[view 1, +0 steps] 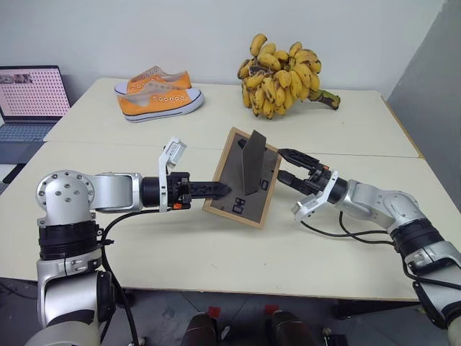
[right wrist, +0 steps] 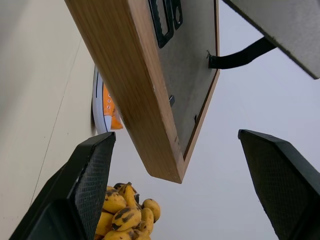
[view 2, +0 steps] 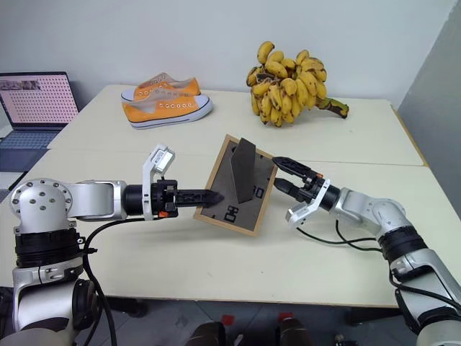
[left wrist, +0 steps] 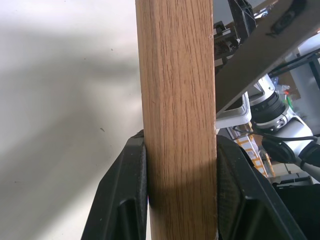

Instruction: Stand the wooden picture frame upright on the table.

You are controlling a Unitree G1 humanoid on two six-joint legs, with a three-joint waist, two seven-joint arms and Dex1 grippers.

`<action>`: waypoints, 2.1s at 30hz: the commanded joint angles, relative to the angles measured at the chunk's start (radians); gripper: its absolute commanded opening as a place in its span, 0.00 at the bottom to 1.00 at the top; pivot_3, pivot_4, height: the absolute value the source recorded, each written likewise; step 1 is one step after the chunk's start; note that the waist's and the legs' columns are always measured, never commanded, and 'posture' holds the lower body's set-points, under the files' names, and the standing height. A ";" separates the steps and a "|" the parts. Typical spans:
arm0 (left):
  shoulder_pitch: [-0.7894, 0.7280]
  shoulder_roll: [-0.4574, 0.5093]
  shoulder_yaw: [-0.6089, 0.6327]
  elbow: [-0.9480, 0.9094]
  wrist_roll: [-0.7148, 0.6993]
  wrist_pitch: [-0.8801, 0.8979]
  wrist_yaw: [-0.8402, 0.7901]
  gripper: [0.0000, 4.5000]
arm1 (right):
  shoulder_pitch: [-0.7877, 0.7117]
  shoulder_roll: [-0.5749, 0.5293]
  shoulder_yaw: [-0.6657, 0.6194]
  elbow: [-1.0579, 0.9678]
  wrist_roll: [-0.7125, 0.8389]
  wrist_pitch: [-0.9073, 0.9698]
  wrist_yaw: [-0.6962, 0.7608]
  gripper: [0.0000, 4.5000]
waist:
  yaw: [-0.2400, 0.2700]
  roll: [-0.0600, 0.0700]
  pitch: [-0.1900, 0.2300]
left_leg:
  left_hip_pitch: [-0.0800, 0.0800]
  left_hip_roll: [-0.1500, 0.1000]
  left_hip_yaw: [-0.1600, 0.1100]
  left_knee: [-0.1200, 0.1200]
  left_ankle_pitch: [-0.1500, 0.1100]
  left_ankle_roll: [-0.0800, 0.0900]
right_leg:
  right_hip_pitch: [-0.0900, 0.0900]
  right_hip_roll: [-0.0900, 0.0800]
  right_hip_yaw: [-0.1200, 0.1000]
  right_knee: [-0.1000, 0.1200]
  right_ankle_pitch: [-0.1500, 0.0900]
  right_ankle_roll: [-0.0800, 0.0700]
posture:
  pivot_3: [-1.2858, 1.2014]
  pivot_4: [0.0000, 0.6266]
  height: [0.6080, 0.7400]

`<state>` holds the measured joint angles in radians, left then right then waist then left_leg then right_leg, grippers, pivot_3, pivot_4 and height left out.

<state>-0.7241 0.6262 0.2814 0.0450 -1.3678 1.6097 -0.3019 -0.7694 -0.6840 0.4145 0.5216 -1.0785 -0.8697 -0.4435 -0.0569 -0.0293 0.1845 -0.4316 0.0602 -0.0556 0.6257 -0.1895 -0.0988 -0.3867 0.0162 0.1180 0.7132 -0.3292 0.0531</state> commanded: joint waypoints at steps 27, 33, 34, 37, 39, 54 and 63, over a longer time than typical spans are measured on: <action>-0.029 0.044 -0.039 0.021 -0.261 -0.061 0.146 0.29 | -0.162 0.014 0.134 0.115 -0.084 0.003 -0.291 0.53 | 0.000 0.000 0.000 | 0.000 0.000 -0.001 0.000 0.000 0.000 | 0.000 0.000 0.000 0.001 0.000 0.000 | 0.52 0.24 1.00; -0.027 0.060 -0.064 0.024 -0.298 -0.084 0.164 0.29 | -0.164 0.012 0.145 0.114 -0.084 0.008 -0.304 0.32 | 0.000 0.000 0.000 | 0.000 0.000 -0.001 0.001 0.000 0.000 | 0.000 0.000 0.000 0.001 0.000 0.000 | 0.52 0.24 1.00; -0.027 0.064 -0.069 0.024 -0.306 -0.089 0.167 0.29 | -0.163 0.012 0.146 0.113 -0.084 0.010 -0.307 0.32 | 0.000 0.000 0.000 | 0.000 0.000 -0.001 0.001 0.000 0.000 | 0.000 0.000 0.000 0.001 0.000 0.000 | 0.52 0.24 1.00; -0.026 0.072 -0.083 0.023 -0.325 -0.103 0.176 0.29 | -0.161 0.013 0.147 0.111 -0.081 0.018 -0.308 0.30 | 0.000 0.000 0.000 | 0.000 0.000 -0.001 0.001 0.000 0.000 | 0.000 0.000 0.000 0.001 0.000 0.000 | 0.52 0.24 1.00; -0.025 0.079 -0.093 0.021 -0.337 -0.113 0.180 0.29 | -0.158 0.015 0.149 0.109 -0.082 0.027 -0.308 0.30 | 0.000 0.000 0.000 | 0.000 0.000 -0.001 0.001 0.000 0.000 | 0.000 0.000 0.000 0.001 0.000 0.000 | 0.52 0.24 1.00; 0.008 0.130 -0.089 -0.053 -0.271 -0.221 0.119 0.72 | -0.164 0.013 0.154 0.118 -0.057 0.016 -0.278 0.30 | 0.000 0.000 0.000 | 0.000 0.000 -0.001 0.001 0.000 0.000 | 0.000 0.000 0.000 0.001 0.000 0.000 | 0.52 0.24 1.00; 0.260 0.262 0.147 -0.412 0.078 -0.544 -0.125 0.72 | -0.194 0.048 0.141 0.247 0.039 -0.078 -0.190 0.30 | -0.008 0.000 0.000 | 0.000 0.000 0.000 0.001 0.000 0.000 | 0.000 0.000 0.000 0.001 0.000 -0.001 | 0.52 0.24 1.00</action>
<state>-0.5211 0.8717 0.3522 -0.2593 -1.3559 1.1456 -0.3994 -0.9254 -0.6486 0.5857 0.7418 -1.1391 -0.9017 -0.6599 -0.0646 -0.0293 0.1844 -0.4316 0.0603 -0.0554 0.6264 -0.1896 -0.0986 -0.3869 0.0161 0.1182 0.7140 -0.3294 0.0524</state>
